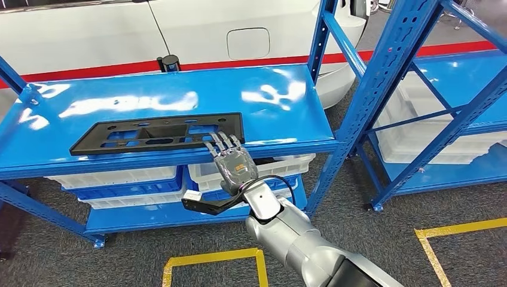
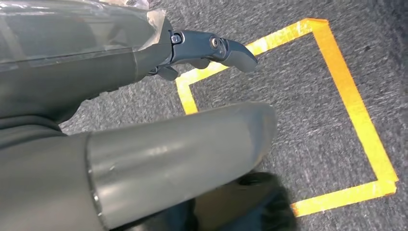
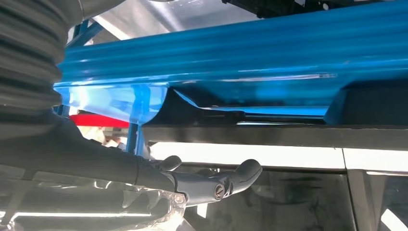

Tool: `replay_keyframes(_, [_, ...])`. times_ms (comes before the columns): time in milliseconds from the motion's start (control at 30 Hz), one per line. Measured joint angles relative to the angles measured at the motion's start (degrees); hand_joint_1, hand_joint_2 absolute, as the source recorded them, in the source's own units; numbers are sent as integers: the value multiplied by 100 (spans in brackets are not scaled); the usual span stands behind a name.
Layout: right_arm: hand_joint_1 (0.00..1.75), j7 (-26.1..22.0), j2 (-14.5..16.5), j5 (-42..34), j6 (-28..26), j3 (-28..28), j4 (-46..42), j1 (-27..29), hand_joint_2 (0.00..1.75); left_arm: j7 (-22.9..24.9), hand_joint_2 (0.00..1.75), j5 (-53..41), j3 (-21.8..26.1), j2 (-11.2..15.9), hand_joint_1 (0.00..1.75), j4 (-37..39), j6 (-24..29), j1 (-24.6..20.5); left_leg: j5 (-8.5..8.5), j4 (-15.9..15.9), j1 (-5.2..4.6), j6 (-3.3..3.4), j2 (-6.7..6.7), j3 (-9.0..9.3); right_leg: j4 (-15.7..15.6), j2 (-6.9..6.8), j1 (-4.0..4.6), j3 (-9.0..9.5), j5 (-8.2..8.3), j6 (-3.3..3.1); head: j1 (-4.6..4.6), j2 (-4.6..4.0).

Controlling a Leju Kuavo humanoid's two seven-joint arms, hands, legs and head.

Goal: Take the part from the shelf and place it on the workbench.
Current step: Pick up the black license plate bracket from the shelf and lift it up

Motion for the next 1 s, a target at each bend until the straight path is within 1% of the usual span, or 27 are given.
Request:
replay_keyframes(33, [0, 0, -1, 0, 1, 3, 2, -4, 175, -2, 0, 0, 0, -1, 0, 0, 1, -1, 131, -329, -4, 23, 1, 163, 15, 6, 17, 8, -28, 29, -9, 0])
replay_keyframes(67, [0, 0, -1, 0, 2, 6, 3, -8, 175, -3, 0, 0, 0, -3, 0, 0, 2, -2, 188, -529, -15, 52, 0, 270, 26, 8, 33, 11, -49, 60, -10, 0])
replay_keyframes(133, [0, 0, -3, 2, 3, 9, 7, -15, 175, -4, 0, -1, 0, -9, 0, 0, 1, 1, 174, -597, -51, 117, -13, 320, 25, 9, 57, 11, -74, 124, 4, 0])
replay_keyframes(200, [0, 0, -3, 4, 3, 10, 8, -27, 175, -3, 0, -5, 0, -20, 0, 0, -2, 8, 178, -629, -42, 196, -15, 358, 82, 4, 60, -15, -126, 182, 20, 0])
replay_keyframes(233, [0, 1, -4, 4, 3, 10, 8, -41, 175, -3, 0, -10, 0, -26, 0, 0, -4, 8, 181, -651, -34, 239, -14, 382, 239, 1, 60, -90, -206, 191, 38, 0])
replay_keyframes(267, [0, 2, -8, 4, 3, 10, 9, -55, 175, -3, 0, -18, 0, -33, 0, 0, -4, 7, 182, -670, -25, 276, -11, 405, 529, -2, 58, -239, -331, 187, 63, 0])
replay_keyframes(333, [0, 5, -17, 7, 3, 10, 14, -75, 175, -2, 0, -36, 0, -38, 0, 0, -5, 5, 166, -670, -37, 316, -11, 417, 1353, -4, 43, -684, -626, 162, 116, 0])
replay_keyframes(367, [0, 7, -20, 9, 3, 10, 18, -76, 175, 0, 0, -42, 0, -41, 0, 0, -9, 7, 158, -669, -41, 319, -13, 421, 1677, -4, 39, -884, -707, 172, 131, 0])
replay_keyframes(400, [0, 9, -21, 11, 3, 10, 21, -76, 175, 2, 0, -45, 0, -43, 0, 0, -13, 10, 149, -668, -44, 318, -17, 427, 1816, -4, 37, -989, -705, 200, 140, 0])
replay_keyframes(433, [0, 10, -20, 13, 3, 10, 24, -78, 175, 3, 0, -47, 0, -46, 0, 0, -17, 12, 138, -667, -46, 310, -24, 441, 1691, -5, 36, -960, -598, 244, 152, 0])
replay_keyframes(467, [0, 12, -19, 14, 3, 10, 26, -82, 175, 4, 0, -49, 0, -51, 0, 0, -21, 13, 123, -666, -46, 296, -33, 462, 1343, -8, 30, -814, -421, 289, 164, 0])
replay_keyframes(500, [0, 13, -16, 15, 3, 10, 26, -90, 175, 4, 0, -50, 0, -54, 0, 0, -22, 13, 106, -665, -48, 277, -41, 483, 876, -20, 23, -604, -223, 320, 180, 0])
replay_keyframes(533, [0, 13, -13, 15, 3, 11, 26, -101, 175, 5, 0, -50, 0, -57, 0, 0, -22, 12, 83, -660, -61, 249, -47, 500, 462, -30, 23, -408, -53, 325, 197, 0])
replay_keyframes(567, [0, 13, -9, 15, 3, 14, 26, -112, 175, 7, 0, -50, 0, -58, 0, 0, -21, 12, 62, -655, -72, 220, -49, 509, 197, -38, 24, -283, 49, 300, 202, 0])
replay_keyframes(600, [0, 13, -7, 14, 3, 17, 25, -121, 175, 9, 0, -50, 1, -59, 0, 0, -20, 12, 46, -652, -78, 188, -48, 512, 80, -44, 33, -230, 94, 257, 199, 0])
replay_keyframes(633, [0, 13, -4, 9, 3, 21, 23, -127, 175, 11, 0, -50, 1, -60, 0, 0, -18, 12, 33, -654, -79, 155, -45, 514, 80, -40, 45, -226, 98, 207, 190, 0])
replay_keyframes(700, [0, 13, 1, -13, 3, 28, 4, -143, 175, 11, 0, -50, 1, -62, 0, -1, -10, 10, -8, -625, -47, 92, -34, 508, 58, -32, 15, -201, 105, 115, 169, 0])
replay_keyframes(733, [0, 13, 3, -25, 5, 34, -7, -159, 175, 11, 0, -50, 1, -62, 0, -1, -6, 8, -87, -509, -36, 64, -28, 462, 40, -31, -4, -173, 103, 67, 148, 0])
replay_keyframes(767, [0, 13, 5, -33, 8, 46, -19, -177, 175, 10, 0, -50, 0, -61, 0, -1, -3, 7, -221, -270, -27, 39, -22, 356, 23, -30, -20, -142, 100, 25, 115, 0])
replay_keyframes(800, [0, 13, 5, -37, 15, 58, -26, -190, 175, 10, 0, -50, 1, -60, 0, 0, -2, 8, -391, 77, -22, 20, -19, 189, 22, -31, -12, -122, 86, -7, 80, 0])
replay_keyframes(833, [0, 13, 4, -37, 22, 70, -29, -197, 175, 10, 0, -50, 1, -60, 0, 0, -2, 11, -565, 479, -19, 2, -17, -20, 22, -32, -2, -110, 72, -35, 47, 0])
replay_keyframes(867, [0, 13, 4, -37, 28, 80, -31, -194, 175, 10, 0, -50, 2, -59, 0, 0, -2, 15, -677, 816, -17, -12, -16, -218, 24, -32, 11, -101, 62, -48, 31, 0])
replay_keyframes(900, [0, 13, 3, -37, 34, 89, -31, -188, 175, 10, 0, -50, 2, -58, 0, 0, -2, 20, -677, 980, -17, -16, -15, -343, 26, -29, 23, -92, 51, -59, 26, 0])
replay_keyframes(933, [0, 13, 3, -37, 35, 98, -31, -184, 175, 10, 0, -50, 2, -57, 0, 0, -2, 24, -562, 928, -16, -11, -13, -362, 27, -24, 32, -78, 40, -63, 18, 0])
replay_keyframes(967, [0, 13, 3, -37, 36, 108, -32, -184, 175, 10, 0, -50, 2, -57, 0, 0, -2, 25, -355, 664, -16, 2, -12, -267, 28, -18, 37, -57, 26, -60, 12, 0])
replay_keyframes(1000, [0, 13, 4, -37, 36, 116, -34, -188, 175, 10, 0, -50, 2, -55, 0, 0, -2, 24, -111, 262, -17, 22, -11, -93, 30, -12, 44, -34, 7, -52, 4, 0])
